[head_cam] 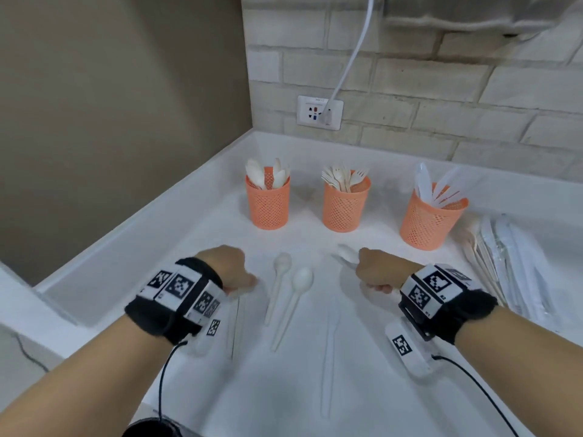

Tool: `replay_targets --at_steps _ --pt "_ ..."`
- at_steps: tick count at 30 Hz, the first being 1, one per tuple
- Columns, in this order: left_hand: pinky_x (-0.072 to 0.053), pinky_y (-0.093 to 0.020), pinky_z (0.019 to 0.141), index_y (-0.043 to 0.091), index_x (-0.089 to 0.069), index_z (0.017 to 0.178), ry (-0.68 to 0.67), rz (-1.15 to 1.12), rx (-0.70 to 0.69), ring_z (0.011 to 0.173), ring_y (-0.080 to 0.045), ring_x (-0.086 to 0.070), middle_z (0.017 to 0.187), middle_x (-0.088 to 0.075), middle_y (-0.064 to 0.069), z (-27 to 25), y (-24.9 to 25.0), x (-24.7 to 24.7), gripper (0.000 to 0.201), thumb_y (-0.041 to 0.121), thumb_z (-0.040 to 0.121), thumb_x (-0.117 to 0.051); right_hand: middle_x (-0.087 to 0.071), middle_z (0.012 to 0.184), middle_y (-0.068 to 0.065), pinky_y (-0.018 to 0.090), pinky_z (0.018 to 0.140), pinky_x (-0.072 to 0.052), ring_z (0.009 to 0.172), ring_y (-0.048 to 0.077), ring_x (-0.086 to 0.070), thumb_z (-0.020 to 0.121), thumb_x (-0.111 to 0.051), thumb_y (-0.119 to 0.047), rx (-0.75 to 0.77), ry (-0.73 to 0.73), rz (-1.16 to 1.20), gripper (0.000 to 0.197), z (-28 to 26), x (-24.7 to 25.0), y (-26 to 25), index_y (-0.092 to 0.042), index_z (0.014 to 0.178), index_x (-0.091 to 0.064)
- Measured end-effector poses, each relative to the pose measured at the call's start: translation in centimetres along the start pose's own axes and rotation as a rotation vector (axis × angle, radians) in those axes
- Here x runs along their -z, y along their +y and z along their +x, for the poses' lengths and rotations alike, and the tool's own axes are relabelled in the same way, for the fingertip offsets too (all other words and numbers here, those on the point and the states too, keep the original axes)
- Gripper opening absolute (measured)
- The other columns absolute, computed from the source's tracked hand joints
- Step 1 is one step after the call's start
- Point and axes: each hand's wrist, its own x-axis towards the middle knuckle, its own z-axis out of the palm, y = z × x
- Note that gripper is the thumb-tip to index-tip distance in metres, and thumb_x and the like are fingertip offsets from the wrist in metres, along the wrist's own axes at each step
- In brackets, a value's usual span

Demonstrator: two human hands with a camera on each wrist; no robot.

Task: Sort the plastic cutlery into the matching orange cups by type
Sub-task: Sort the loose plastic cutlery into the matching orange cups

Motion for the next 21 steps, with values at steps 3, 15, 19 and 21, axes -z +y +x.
replay_targets --at_steps 3,15,19,21 --pt "-0.047 -0.025 0.070 0.014 -0.053 0.058 -0.106 0.018 0.051 0.049 -0.012 -0.052 0.053 -0.056 0.004 -0.7 -0.4 -1.8 0.043 0.050 0.081 -0.059 -0.042 0.058 0.001 0.021 0.043 -0.025 0.045 0.014 -0.032 0.091 -0.042 -0.019 0.079 -0.131 -0.049 0.026 -2.6 -1.4 -0.6 -0.013 0.066 -0.040" --pt "-0.041 -0.024 0.057 0.008 -0.049 0.066 -0.114 0.037 0.044 0.058 -0.017 -0.049 0.067 -0.052 -0.003 -1.4 1.2 -3.4 0.020 0.018 0.083 -0.053 -0.045 0.058 0.001 0.019 0.040 -0.029 0.046 0.012 -0.039 0.081 -0.057 -0.013 0.156 -0.164 -0.102 0.024 -5.4 -5.3 -2.4 -0.012 0.063 -0.041" --pt "-0.038 -0.026 0.070 0.003 -0.054 0.112 -0.094 0.007 0.026 0.086 -0.022 -0.054 0.101 -0.059 -0.010 -2.1 1.0 -3.5 0.030 0.022 0.092 -0.043 -0.045 0.067 0.003 0.021 0.049 -0.035 0.056 0.015 -0.043 0.095 -0.034 -0.014 0.127 -0.179 0.000 0.020 -5.8 -4.6 -2.3 -0.009 0.080 -0.047" --pt "-0.038 -0.025 0.059 0.003 -0.051 0.110 -0.051 -0.139 0.007 0.071 -0.018 -0.054 0.084 -0.060 -0.006 -2.3 0.8 -3.2 0.026 0.020 0.094 -0.038 -0.049 0.071 0.005 0.026 0.056 -0.039 0.062 0.020 -0.048 0.095 -0.031 -0.016 0.152 -0.154 0.179 0.021 -5.9 -3.7 -2.2 -0.011 0.082 -0.047"
